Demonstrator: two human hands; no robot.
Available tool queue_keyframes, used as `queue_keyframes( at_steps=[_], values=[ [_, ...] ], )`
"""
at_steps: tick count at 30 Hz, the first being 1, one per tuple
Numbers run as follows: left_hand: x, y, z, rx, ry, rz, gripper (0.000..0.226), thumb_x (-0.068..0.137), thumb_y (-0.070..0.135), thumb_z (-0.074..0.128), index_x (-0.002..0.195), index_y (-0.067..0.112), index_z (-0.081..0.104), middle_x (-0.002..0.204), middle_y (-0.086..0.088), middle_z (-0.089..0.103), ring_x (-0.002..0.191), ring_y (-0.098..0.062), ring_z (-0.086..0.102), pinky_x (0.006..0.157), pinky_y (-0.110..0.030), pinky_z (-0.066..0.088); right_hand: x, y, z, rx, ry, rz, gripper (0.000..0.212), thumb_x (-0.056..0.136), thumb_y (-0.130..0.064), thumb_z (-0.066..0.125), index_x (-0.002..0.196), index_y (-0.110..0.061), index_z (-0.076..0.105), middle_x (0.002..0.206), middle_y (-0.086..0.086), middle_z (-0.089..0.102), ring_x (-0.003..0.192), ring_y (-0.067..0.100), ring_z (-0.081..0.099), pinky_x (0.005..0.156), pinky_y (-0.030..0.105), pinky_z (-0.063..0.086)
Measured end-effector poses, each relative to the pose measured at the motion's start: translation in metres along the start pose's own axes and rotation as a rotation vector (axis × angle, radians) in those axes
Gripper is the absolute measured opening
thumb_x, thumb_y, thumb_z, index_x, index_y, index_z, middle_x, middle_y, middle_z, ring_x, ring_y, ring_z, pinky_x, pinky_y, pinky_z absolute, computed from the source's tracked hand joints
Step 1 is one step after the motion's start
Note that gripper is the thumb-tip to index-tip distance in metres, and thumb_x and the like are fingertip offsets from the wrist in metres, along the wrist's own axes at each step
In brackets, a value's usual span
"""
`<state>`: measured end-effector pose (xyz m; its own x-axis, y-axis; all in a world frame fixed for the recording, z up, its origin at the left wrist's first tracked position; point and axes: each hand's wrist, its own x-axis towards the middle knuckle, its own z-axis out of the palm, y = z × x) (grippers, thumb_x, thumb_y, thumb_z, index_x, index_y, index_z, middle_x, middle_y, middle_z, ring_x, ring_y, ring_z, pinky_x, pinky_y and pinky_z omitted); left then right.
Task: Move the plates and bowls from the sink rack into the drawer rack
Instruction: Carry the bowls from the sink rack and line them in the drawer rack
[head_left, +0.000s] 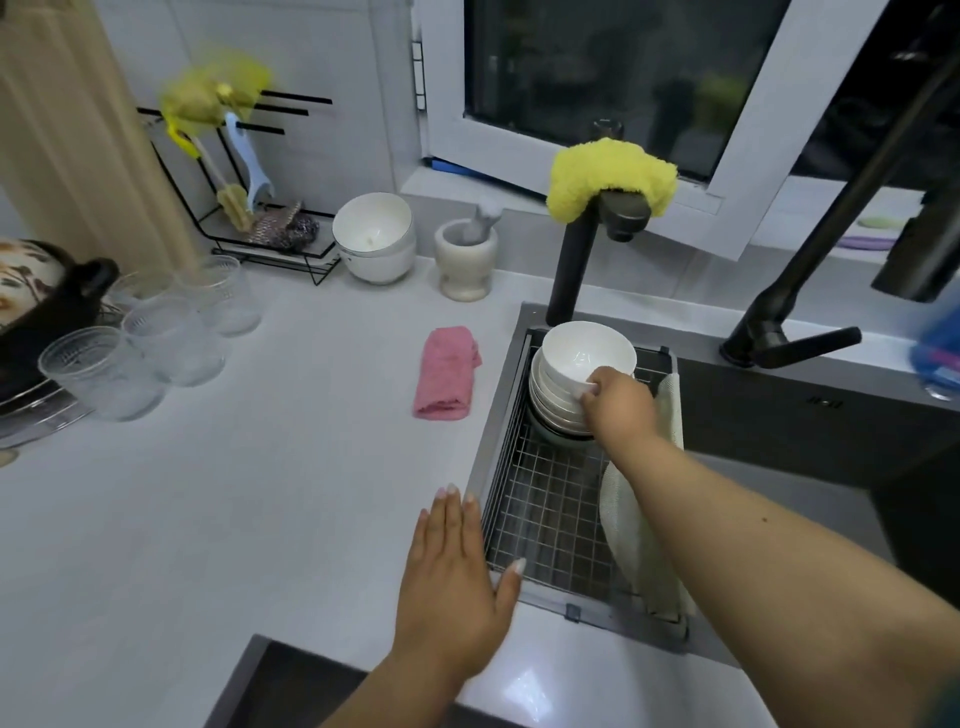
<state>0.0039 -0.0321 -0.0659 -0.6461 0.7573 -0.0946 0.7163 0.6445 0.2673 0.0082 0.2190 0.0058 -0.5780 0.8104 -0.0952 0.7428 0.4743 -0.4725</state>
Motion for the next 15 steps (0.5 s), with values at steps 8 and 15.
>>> queue_keyframes(
  at_steps=[8, 15],
  values=[
    [0.001, 0.0, -0.001, 0.014, 0.011, -0.028, 0.087, 0.082, 0.068, -0.009, 0.151, 0.015, -0.01, 0.159, -0.005, -0.014, 0.144, -0.016, -0.022, 0.118, -0.033, -0.012, -0.022, -0.002, -0.018, 0.218, 0.215, -0.088, 0.019, 0.09, -0.025, 0.062, 0.087, -0.012, 0.048, 0.077, 0.005, 0.057, 0.075, 0.027, 0.054, 0.06, 0.027, 0.032],
    [-0.003, 0.004, -0.019, -0.488, 0.085, -0.155, 0.071, 0.095, 0.054, 0.035, 0.151, 0.016, 0.015, 0.158, -0.003, 0.019, 0.145, -0.016, 0.013, 0.118, -0.029, 0.008, -0.099, 0.011, -0.045, 0.251, 0.253, -0.203, 0.036, 0.079, -0.04, 0.073, 0.086, -0.014, 0.051, 0.08, -0.003, 0.058, 0.075, 0.016, 0.053, 0.049, 0.019, 0.036]
  ],
)
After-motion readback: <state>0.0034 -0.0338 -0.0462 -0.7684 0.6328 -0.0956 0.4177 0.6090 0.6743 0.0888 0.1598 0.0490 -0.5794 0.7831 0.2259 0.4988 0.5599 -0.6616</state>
